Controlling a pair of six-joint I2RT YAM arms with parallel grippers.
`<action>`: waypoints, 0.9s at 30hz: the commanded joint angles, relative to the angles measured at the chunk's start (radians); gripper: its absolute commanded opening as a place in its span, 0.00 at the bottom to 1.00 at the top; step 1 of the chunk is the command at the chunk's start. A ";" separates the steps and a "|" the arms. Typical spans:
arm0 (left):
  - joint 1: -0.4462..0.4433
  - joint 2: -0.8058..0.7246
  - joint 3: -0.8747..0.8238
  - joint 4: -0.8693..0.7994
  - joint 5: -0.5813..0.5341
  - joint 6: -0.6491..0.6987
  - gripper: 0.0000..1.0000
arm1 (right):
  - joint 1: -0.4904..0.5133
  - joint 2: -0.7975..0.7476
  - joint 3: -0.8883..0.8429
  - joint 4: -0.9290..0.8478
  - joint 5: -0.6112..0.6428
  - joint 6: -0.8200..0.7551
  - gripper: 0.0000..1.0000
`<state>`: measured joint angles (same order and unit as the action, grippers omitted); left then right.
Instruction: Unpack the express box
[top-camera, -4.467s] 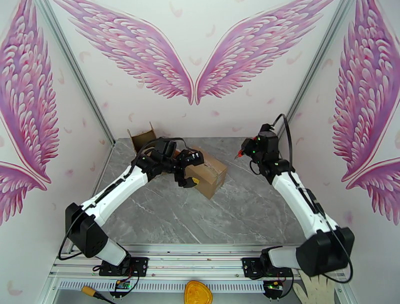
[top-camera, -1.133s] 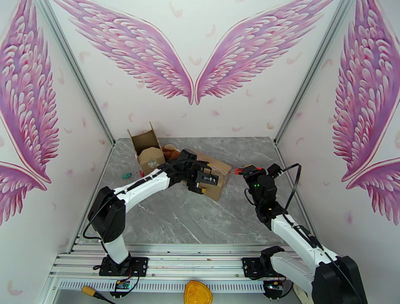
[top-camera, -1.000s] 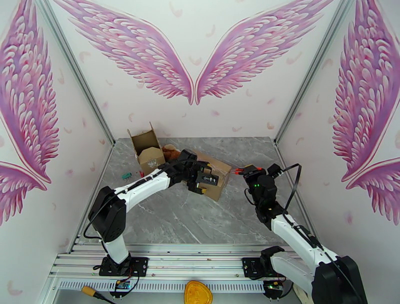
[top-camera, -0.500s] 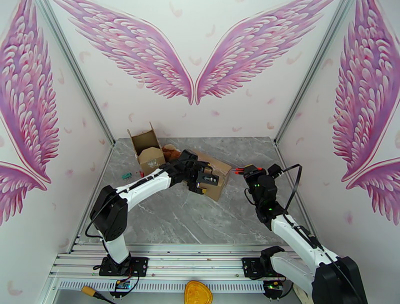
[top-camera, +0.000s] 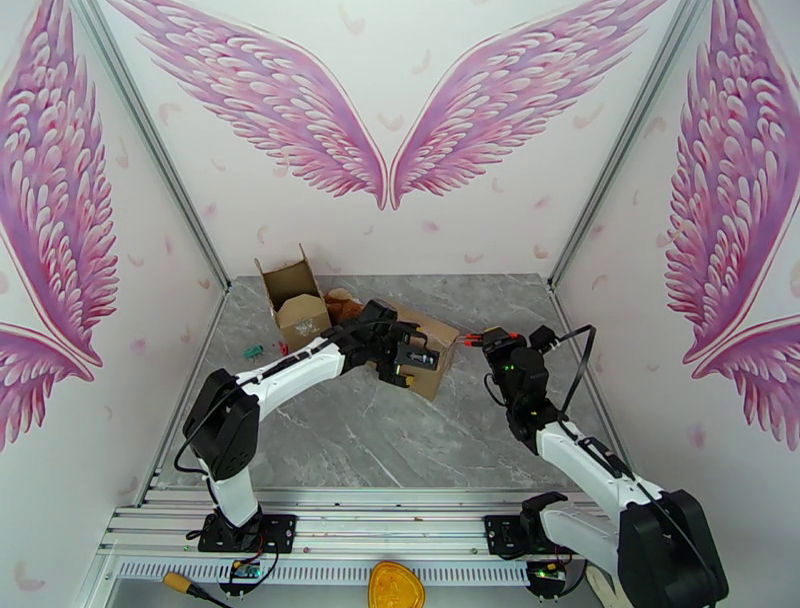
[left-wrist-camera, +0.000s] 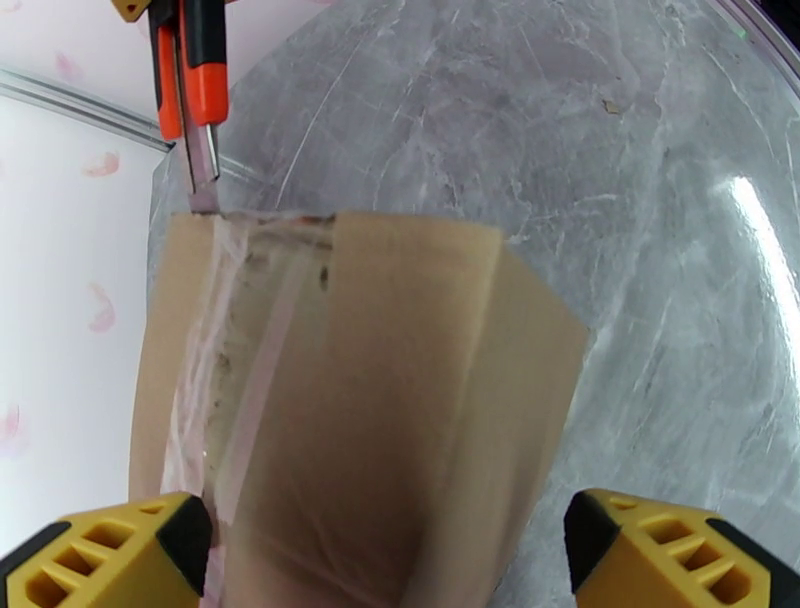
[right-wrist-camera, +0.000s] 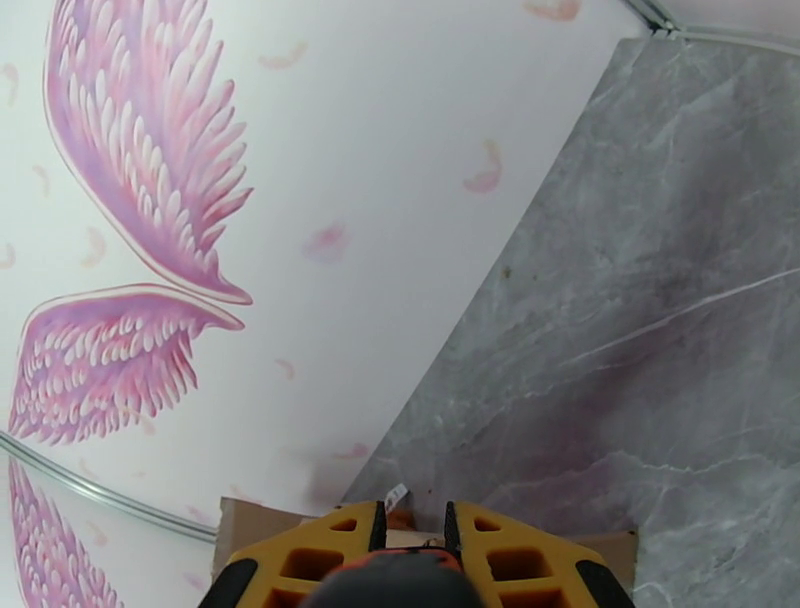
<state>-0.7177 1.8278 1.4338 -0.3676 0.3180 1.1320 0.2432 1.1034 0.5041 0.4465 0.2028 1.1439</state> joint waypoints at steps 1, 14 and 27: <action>0.009 0.028 0.044 0.068 -0.009 -0.024 0.99 | 0.000 -0.003 -0.004 0.051 -0.081 0.035 0.00; 0.034 0.073 0.108 0.119 0.039 -0.064 0.99 | -0.036 -0.055 0.006 -0.163 -0.375 0.020 0.00; 0.029 0.091 0.119 0.117 0.048 -0.086 0.99 | -0.060 0.093 0.000 0.020 -0.590 0.097 0.00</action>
<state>-0.6731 1.9038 1.5013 -0.3122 0.3267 1.0798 0.1574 1.1664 0.5053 0.4587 -0.1974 1.2175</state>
